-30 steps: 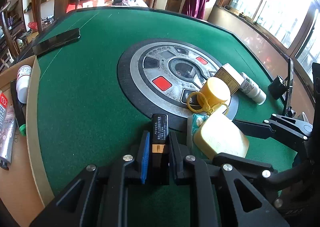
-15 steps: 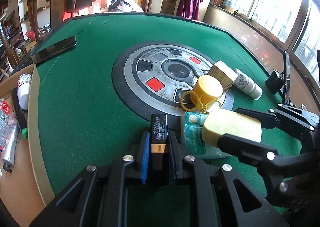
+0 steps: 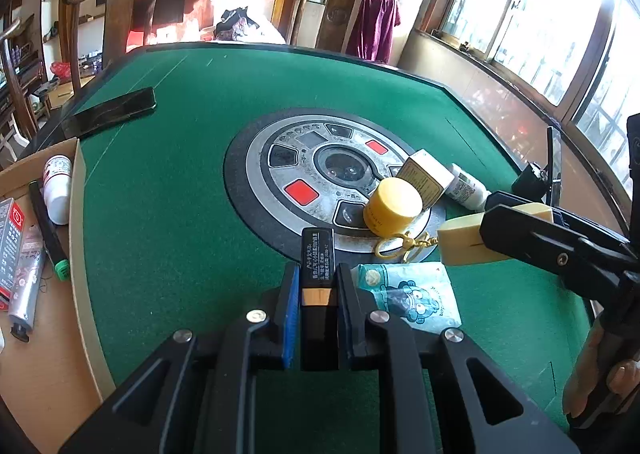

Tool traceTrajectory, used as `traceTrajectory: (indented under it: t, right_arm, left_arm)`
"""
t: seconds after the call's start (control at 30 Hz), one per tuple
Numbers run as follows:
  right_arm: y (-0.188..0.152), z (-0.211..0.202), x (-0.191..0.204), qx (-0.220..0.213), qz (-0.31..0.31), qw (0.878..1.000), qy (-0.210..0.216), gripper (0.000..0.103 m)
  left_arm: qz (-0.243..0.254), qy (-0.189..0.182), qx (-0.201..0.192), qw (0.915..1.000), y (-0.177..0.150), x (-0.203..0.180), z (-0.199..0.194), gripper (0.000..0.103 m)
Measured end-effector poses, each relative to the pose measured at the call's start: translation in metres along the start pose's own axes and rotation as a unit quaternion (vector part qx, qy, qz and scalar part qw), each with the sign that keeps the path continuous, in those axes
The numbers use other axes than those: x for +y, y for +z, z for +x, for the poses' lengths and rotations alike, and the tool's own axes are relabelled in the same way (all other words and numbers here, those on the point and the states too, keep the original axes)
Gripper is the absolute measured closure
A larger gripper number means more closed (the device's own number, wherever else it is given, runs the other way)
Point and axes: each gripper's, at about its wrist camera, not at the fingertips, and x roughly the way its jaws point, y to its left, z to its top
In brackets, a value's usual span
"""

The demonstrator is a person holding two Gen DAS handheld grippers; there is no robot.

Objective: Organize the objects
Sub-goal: 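Grasp the black lipstick tube with the left tool while the right tool grasps the cream-yellow box, then carry the lipstick and cream-yellow box into the tray and open both tools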

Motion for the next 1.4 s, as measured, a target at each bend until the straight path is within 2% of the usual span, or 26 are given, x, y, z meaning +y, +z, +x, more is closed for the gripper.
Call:
traceTrajectory:
  t: [0.5,0.9,1.13,1.4]
  right_arm:
    - [0.006,-0.022,0.012,-0.036,-0.010,0.999,0.011,0.056]
    - [0.004,-0.039,0.040,-0.053,-0.039,0.997,0.047,0.056]
    - [0.001,-0.046,0.067,-0.051,-0.056,0.993,0.086,0.056]
    - [-0.004,-0.044,0.117,-0.045,-0.081,0.986,0.140,0.055]
  left_arm:
    - [-0.006,0.014,-0.039,0.9991,-0.004,0.000,-0.028,0.086]
    - [-0.021,0.018,-0.091,0.9955,-0.014,0.009,-0.089,0.086]
    - [-0.037,0.026,-0.113,0.9926,-0.026,0.032,-0.124,0.086]
    - [-0.073,0.053,-0.130,0.9874,-0.043,0.080,-0.157,0.086]
